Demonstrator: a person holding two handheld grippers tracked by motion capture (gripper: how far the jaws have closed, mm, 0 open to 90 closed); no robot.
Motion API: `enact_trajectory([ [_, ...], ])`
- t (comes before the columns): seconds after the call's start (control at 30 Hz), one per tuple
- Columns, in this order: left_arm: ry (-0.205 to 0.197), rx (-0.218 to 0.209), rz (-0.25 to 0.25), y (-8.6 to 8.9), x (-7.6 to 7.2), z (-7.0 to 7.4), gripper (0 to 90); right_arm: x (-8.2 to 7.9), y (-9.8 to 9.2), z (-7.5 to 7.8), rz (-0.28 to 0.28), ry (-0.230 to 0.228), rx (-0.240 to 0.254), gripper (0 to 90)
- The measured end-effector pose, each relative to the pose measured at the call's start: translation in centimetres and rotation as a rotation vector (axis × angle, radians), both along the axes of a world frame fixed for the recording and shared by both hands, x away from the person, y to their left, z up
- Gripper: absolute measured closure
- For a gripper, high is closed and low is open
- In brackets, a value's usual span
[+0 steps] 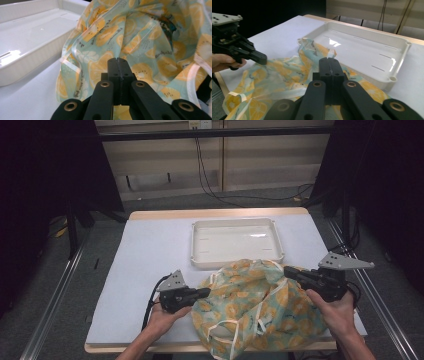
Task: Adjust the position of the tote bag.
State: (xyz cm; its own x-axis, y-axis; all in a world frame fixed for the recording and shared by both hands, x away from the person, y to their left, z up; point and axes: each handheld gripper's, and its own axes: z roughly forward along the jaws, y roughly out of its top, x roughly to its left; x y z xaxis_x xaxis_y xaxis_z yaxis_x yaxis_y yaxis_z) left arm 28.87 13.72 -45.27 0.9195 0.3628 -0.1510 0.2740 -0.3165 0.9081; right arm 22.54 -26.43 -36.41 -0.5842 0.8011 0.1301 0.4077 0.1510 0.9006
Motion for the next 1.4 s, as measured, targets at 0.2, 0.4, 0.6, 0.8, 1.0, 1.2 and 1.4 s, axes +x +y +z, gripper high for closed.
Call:
enact_trajectory([
  [0.2, -0.011, -0.052, 0.026, 1.1, 0.1, 0.9, 90.0, -0.4, -1.0, -0.3, -0.035, 0.001, 0.005, 90.0],
  [0.4, -0.011, -0.097, 0.043, 2.9, 0.0, 1.7, 90.0, -0.9, -3.0, -0.1, -0.105, -0.027, 0.035, 90.0],
  [0.6, -0.028, -0.146, 0.071, 4.6, -0.4, 3.1, 90.0, -1.5, -4.4, 0.1, -0.144, -0.036, 0.022, 90.0],
  [0.8, 0.006, -0.094, 0.054, 3.0, -0.7, 1.9, 90.0, -1.7, -4.5, -2.0, -0.133, 0.0, -0.01, 90.0],
  [1.0, 0.014, -0.084, 0.053, 2.2, -0.5, 1.4, 89.8, -1.9, -4.1, -3.4, -0.095, 0.021, -0.01, 90.0],
  [1.2, -0.001, -0.115, 0.042, 2.1, -0.8, 1.9, 80.2, -2.1, -3.4, -1.9, -0.051, -0.021, 0.014, 74.4],
  [1.4, 0.002, -0.116, -0.002, 0.2, -1.6, 2.4, 80.0, -2.7, -1.8, -0.3, -0.022, -0.054, 0.018, 60.2],
])
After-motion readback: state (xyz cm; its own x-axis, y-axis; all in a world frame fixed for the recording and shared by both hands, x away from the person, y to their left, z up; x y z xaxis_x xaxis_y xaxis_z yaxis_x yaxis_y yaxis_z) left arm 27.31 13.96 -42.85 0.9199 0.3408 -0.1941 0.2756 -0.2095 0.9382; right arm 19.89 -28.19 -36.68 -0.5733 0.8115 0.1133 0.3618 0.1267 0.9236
